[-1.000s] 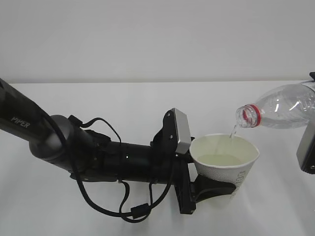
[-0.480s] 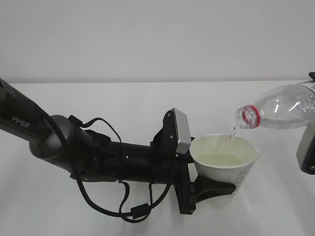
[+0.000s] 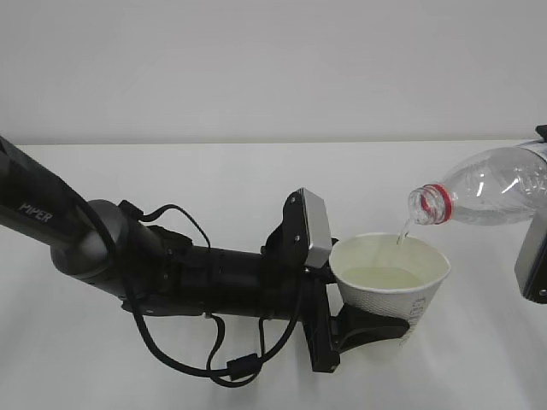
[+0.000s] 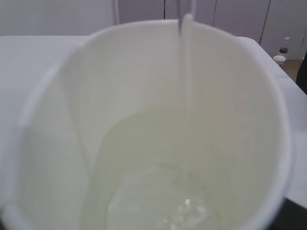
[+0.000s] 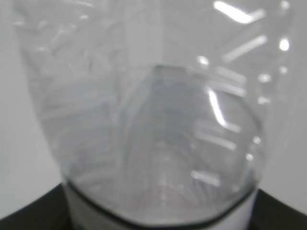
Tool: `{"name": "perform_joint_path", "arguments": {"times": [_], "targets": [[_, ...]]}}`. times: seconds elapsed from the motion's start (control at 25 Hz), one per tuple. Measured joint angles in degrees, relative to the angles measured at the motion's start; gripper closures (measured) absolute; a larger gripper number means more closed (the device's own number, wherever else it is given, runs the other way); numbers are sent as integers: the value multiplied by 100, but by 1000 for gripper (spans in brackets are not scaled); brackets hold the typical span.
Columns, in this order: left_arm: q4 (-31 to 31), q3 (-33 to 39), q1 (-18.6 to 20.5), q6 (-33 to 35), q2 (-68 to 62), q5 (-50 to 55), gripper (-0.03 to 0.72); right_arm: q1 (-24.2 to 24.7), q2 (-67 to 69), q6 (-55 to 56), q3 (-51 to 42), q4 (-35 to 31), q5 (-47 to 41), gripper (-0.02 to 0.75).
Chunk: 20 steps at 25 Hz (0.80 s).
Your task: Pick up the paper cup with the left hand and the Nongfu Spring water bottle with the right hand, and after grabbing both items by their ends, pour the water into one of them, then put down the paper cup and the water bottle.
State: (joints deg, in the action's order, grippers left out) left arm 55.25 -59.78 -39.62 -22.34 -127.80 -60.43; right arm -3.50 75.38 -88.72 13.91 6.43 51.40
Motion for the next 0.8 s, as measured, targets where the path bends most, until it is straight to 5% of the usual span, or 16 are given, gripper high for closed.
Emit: {"name": "perform_joint_path", "arguments": {"times": [0.8], "targets": [[18,0,0,0,0,13,193,0,0,-85,0,-21,0,309]]}}
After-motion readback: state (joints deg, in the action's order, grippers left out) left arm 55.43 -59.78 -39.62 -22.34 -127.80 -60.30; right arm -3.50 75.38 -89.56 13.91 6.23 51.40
